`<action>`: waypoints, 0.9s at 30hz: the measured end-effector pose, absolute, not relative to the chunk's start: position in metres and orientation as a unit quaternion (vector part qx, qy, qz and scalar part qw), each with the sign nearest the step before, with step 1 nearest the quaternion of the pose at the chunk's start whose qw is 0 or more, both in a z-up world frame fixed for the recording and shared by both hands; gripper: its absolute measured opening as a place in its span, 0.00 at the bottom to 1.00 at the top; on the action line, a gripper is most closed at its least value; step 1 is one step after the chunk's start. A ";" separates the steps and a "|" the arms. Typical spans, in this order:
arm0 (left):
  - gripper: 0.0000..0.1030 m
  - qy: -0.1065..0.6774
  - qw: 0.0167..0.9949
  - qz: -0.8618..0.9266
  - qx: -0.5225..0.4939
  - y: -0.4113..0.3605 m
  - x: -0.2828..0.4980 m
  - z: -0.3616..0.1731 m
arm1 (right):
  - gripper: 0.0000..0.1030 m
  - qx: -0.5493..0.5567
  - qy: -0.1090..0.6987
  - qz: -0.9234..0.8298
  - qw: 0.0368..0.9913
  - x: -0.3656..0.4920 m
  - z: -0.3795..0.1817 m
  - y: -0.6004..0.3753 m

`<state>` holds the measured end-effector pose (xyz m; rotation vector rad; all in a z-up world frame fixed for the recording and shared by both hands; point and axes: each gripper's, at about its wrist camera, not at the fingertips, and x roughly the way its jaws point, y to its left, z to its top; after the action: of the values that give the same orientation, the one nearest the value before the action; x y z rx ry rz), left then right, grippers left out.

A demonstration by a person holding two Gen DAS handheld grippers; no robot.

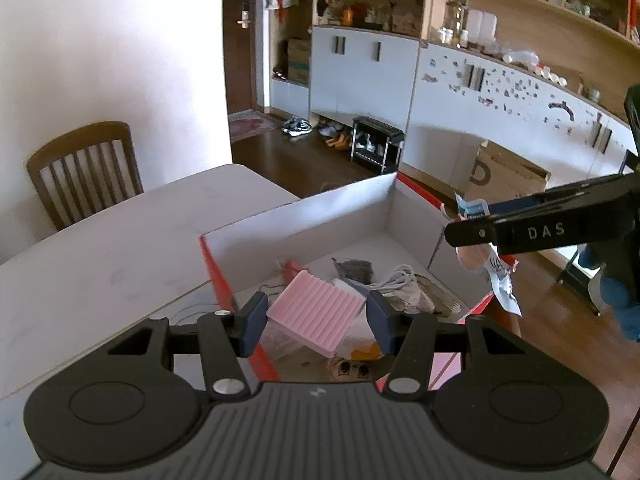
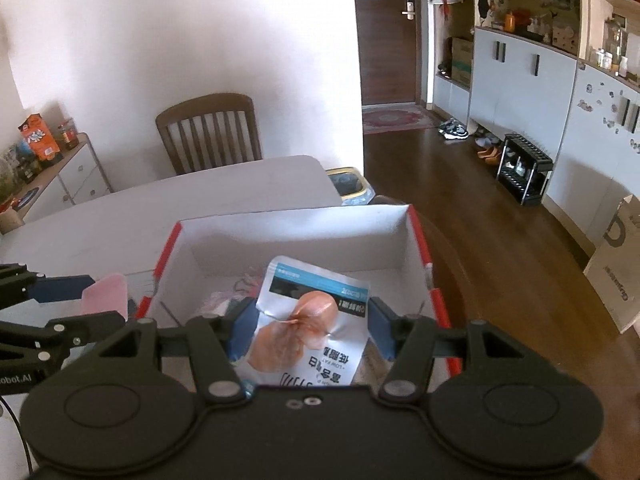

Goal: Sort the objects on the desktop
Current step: 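Carry the sticky-note pad and sausage packet with both tools over the red box, then lower the pad and packet into the box and open both tools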

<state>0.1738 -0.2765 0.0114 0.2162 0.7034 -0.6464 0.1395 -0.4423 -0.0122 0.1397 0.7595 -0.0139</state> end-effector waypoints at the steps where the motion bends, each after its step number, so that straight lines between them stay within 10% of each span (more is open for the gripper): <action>1: 0.51 0.338 0.882 -0.312 0.108 -0.281 0.175 0.010 | 0.57 0.069 0.371 -0.010 0.926 0.140 -0.013 -0.445; 27: 0.51 0.383 0.855 -0.305 0.171 -0.326 0.255 -0.042 | 0.57 0.034 0.421 -0.004 0.906 0.206 -0.065 -0.441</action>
<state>0.2553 -0.3259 -0.0417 0.3605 0.8057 -0.6414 0.2064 -0.4409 -0.0655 0.0700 0.8700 -0.0088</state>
